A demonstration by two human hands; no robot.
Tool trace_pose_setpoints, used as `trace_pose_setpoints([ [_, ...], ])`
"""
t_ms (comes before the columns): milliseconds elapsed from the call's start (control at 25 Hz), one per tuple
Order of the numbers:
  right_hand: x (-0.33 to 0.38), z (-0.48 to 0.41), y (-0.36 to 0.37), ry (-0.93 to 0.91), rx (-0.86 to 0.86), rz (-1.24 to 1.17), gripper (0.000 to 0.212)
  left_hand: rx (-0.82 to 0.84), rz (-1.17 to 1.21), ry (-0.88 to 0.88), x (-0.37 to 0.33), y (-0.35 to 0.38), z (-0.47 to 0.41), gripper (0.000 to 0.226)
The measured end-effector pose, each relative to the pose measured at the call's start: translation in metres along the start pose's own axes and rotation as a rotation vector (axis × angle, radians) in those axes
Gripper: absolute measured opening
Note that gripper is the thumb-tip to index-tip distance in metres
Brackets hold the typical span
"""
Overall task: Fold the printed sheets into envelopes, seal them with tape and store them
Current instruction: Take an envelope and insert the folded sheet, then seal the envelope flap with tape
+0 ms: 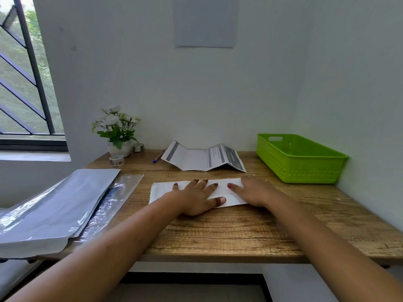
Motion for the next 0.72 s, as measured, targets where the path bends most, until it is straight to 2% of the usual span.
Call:
trace_pose_setpoints([
  [80, 0.030, 0.000, -0.017, -0.089, -0.103, -0.067, 0.073, -0.087, 0.065, 0.009, 0.020, -0.020, -0.001, 0.074],
  [160, 0.079, -0.001, -0.026, -0.221, -0.110, -0.130, 0.071, -0.206, 0.050, -0.045, 0.061, -0.051, -0.001, 0.081],
  [240, 0.134, -0.005, -0.027, -0.333, -0.077, -0.134, 0.064, -0.320, 0.072, -0.159, 0.111, -0.080, 0.008, 0.065],
  [280, 0.160, -0.009, -0.027, -0.380, -0.074, -0.146, 0.059, -0.386, 0.129, -0.215, 0.137, -0.092, 0.016, 0.053],
  [360, 0.209, -0.021, -0.024, -0.456, -0.073, -0.204, 0.051, -0.482, 0.263, -0.358, 0.193, -0.103, 0.034, 0.045],
  [520, 0.279, -0.054, -0.012, -0.492, -0.019, -0.326, 0.049, -0.652, 0.486, -0.596, 0.283, -0.089, 0.063, 0.035],
  [720, 0.325, -0.094, 0.001, -0.470, 0.007, -0.316, 0.051, -0.648, 0.408, -0.622, 0.312, -0.056, 0.052, 0.056],
])
Point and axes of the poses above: each hand's wrist, its own z-axis away from the middle knuckle, its own y-axis out of the palm, x = y × z, the point moved 10 cm from there along -z, towards the middle knuckle, and after that the axes turned 2 degrees about z, right-handed, at the moved point
